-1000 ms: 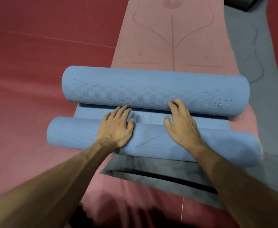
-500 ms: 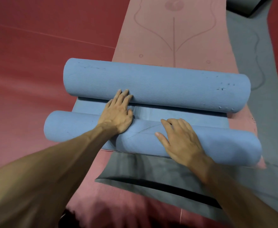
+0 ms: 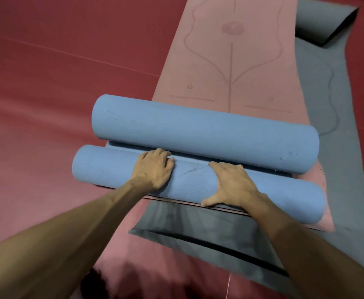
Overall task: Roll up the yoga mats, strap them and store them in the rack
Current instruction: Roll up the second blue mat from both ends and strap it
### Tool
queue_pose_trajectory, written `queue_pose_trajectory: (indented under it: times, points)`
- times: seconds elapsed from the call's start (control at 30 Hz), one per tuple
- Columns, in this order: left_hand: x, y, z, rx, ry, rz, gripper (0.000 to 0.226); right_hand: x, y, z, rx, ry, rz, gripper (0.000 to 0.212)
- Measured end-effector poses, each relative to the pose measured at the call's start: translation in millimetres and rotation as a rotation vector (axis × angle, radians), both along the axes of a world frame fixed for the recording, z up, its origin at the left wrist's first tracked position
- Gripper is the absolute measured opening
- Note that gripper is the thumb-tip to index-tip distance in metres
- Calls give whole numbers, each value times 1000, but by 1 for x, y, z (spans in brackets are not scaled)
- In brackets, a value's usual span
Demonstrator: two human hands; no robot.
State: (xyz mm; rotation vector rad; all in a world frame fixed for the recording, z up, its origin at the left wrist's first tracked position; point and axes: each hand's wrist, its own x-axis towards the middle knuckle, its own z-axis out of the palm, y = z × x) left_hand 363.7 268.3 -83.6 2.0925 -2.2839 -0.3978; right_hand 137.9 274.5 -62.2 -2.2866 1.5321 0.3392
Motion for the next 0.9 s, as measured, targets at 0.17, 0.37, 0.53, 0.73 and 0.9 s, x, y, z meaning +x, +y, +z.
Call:
queue_pose_trajectory:
  times: [0.17,0.37,0.53,0.73,0.9]
  points:
    - [-5,38,13,44,-8,-13,69,-7,17,6,17,-86,-40,79]
    - [-9,85,11,93,-17,-40,83,-13,53,10,111,-88,-29,86]
    - [-11,92,6,136,-25,-33,85,-14,72,-1,85,-60,-62,105]
    - [-13,93,-3,50,-86,-56,84,-12,74,-8,38,-107,-166,83]
    - [-13,73,-5,13,-62,-56,81,-7,59,-11,-116,-195,-214,67]
